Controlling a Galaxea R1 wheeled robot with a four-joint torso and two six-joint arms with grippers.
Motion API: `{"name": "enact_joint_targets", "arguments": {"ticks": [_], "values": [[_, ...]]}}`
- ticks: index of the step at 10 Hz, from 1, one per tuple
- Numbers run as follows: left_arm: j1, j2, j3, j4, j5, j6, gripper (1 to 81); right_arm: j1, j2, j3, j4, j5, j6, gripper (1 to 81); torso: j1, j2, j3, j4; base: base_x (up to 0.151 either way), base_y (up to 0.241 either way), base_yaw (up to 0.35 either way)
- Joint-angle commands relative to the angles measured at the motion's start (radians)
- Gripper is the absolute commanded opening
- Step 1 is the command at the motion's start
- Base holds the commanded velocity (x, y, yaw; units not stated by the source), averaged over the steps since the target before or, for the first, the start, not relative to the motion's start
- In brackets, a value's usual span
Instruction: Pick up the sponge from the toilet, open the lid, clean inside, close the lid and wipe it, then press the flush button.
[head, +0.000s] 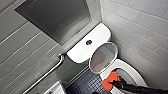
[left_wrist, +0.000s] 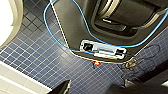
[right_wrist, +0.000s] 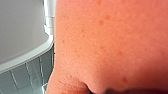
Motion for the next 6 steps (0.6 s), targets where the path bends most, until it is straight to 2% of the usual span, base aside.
{"name": "enact_joint_targets", "arguments": {"ticks": [1, 3, 6], "values": [[0.041, -0.023, -0.010, 0.000, 0.095, 0.008, 81.1, 0.082, 0.129, -0.087, 0.050, -0.048, -0.002, 1.0, 0.000, 0.000, 0.000, 0.000, 0.000, 0.000, 0.000], [0.042, -0.023, -0.010, 0.001, 0.093, 0.008, 81.1, 0.027, 0.112, -0.041, 0.036, -0.050, -0.005, 1.0, -0.001, -0.001, 0.001, -0.001, 0.000, 0.000, 0.000], [0.041, -0.023, -0.010, 0.003, 0.095, 0.008, 81.1, -0.070, -0.030, 0.111, 0.001, -0.031, -0.006, 1.0, -0.002, -0.002, 0.003, -0.002, 0.000, 0.000, 0.000]]}}
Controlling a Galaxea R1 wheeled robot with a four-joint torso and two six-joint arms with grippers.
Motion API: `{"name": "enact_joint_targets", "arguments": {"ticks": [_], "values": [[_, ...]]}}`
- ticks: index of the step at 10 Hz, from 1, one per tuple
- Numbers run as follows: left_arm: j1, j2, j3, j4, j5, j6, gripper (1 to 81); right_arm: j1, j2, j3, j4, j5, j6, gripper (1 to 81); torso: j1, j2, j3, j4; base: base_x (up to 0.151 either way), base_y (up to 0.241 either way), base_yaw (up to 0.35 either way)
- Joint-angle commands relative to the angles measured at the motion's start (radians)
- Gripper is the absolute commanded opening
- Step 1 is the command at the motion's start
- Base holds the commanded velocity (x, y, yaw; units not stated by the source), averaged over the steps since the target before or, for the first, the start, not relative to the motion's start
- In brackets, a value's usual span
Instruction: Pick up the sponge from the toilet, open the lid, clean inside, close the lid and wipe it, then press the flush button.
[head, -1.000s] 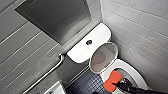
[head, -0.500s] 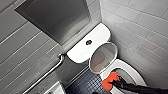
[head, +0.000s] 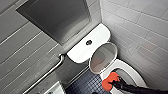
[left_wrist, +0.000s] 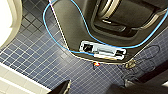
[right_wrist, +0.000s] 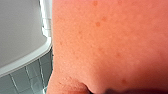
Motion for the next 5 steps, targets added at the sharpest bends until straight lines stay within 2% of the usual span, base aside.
{"name": "enact_joint_targets", "arguments": {"ticks": [1, 5], "values": [[0.040, -0.023, -0.010, 0.003, 0.093, 0.008, 81.1, -0.070, -0.076, 0.152, -0.027, -0.047, -0.006, 1.0, 0.000, 0.000, 0.000, 0.000, 0.000, 0.000, 0.000], [0.040, -0.024, -0.010, 0.006, 0.093, 0.010, 81.1, -0.121, -0.225, 0.302, -0.029, -0.003, -0.006, 1.0, 0.000, 0.000, 0.000, 0.001, 0.000, 0.000, 0.000]]}}
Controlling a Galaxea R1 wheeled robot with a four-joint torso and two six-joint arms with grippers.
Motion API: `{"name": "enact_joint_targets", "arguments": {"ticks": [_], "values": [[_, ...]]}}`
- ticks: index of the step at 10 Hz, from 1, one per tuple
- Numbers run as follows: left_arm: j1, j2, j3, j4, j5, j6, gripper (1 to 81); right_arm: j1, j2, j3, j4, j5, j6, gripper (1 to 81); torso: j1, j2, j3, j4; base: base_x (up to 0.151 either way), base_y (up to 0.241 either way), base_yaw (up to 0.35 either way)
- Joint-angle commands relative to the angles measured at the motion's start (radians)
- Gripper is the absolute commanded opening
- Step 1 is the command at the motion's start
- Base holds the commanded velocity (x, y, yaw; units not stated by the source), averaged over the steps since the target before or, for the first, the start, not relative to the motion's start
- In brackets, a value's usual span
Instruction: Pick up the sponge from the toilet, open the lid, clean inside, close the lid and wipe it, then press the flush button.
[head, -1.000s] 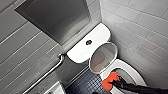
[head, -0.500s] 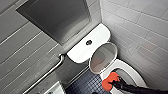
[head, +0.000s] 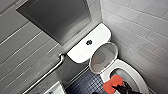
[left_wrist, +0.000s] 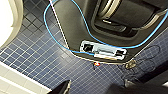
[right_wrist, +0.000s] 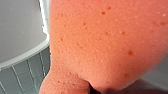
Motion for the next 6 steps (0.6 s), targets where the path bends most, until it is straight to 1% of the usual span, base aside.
{"name": "enact_joint_targets", "arguments": {"ticks": [1, 4, 6], "values": [[0.041, -0.024, -0.010, 0.005, 0.092, 0.008, 81.1, -0.038, -0.117, 0.156, -0.015, -0.109, -0.005, 1.0, 0.000, 0.000, 0.000, 0.000, 0.000, 0.000, 0.000], [0.040, -0.024, -0.012, 0.005, 0.087, 0.008, 81.1, -0.070, -0.238, 0.303, -0.016, -0.059, -0.006, 1.0, 0.000, 0.000, 0.000, 0.000, 0.000, 0.000, 0.000], [0.040, -0.024, -0.012, 0.005, 0.087, 0.008, 81.1, -0.137, -0.291, 0.348, -0.016, -0.019, -0.006, 1.0, 0.000, 0.000, 0.000, 0.000, 0.000, 0.000, 0.000]]}}
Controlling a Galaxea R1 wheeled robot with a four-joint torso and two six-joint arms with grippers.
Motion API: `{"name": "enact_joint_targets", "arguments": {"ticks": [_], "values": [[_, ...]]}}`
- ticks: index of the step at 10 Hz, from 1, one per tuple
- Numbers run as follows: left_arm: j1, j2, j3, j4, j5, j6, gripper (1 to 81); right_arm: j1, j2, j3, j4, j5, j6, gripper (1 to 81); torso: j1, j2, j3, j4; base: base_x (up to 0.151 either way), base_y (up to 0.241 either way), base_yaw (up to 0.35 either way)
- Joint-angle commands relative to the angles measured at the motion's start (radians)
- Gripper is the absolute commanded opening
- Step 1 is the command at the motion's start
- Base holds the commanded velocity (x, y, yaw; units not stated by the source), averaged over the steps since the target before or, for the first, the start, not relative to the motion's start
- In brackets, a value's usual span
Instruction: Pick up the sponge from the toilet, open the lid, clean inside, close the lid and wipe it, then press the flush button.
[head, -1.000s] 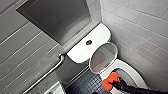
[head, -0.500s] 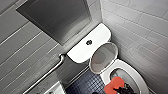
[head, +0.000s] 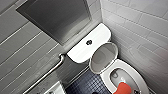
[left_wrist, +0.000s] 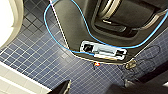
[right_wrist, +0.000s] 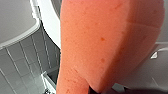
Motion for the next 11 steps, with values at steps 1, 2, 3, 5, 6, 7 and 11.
{"name": "enact_joint_targets", "arguments": {"ticks": [1, 2, 3, 5, 6, 7, 11], "values": [[0.040, -0.024, -0.010, 0.005, 0.091, 0.008, 81.1, -0.076, -0.076, 0.103, -0.010, 0.000, -0.004, 1.0, 0.000, 0.000, 0.000, 0.000, 0.000, 0.000, 0.000], [0.040, -0.026, -0.010, 0.005, 0.089, 0.008, 81.1, -0.122, -0.089, 0.105, -0.009, 0.020, -0.004, 1.0, 0.000, 0.000, 0.000, 0.000, 0.000, 0.000, 0.000], [0.040, -0.026, -0.010, 0.005, 0.089, 0.008, 81.1, -0.170, -0.104, 0.114, -0.009, 0.046, -0.006, 1.0, 0.000, 0.000, 0.000, 0.000, 0.000, 0.000, 0.000], [0.040, -0.026, -0.010, 0.006, 0.088, 0.009, 81.1, -0.264, -0.136, 0.133, -0.009, 0.108, -0.007, 1.0, 0.000, 0.000, 0.000, 0.000, 0.000, 0.000, 0.000], [0.041, -0.026, -0.010, 0.006, 0.086, 0.009, 81.1, -0.297, -0.170, 0.154, -0.009, 0.134, -0.009, 1.0, 0.000, 0.000, 0.000, 0.000, 0.000, 0.000, 0.000], [0.040, -0.026, -0.010, 0.006, 0.086, 0.009, 81.1, -0.334, -0.197, 0.183, -0.010, 0.163, -0.013, 1.0, 0.000, 0.000, 0.000, 0.000, 0.000, 0.000, 0.000], [0.017, -0.027, -0.006, -0.007, 0.086, -0.001, 81.1, -0.535, -0.075, 0.053, -0.015, 0.184, -0.153, 1.0, 0.000, 0.000, 0.000, 0.001, 0.000, 0.000, 0.000]]}}
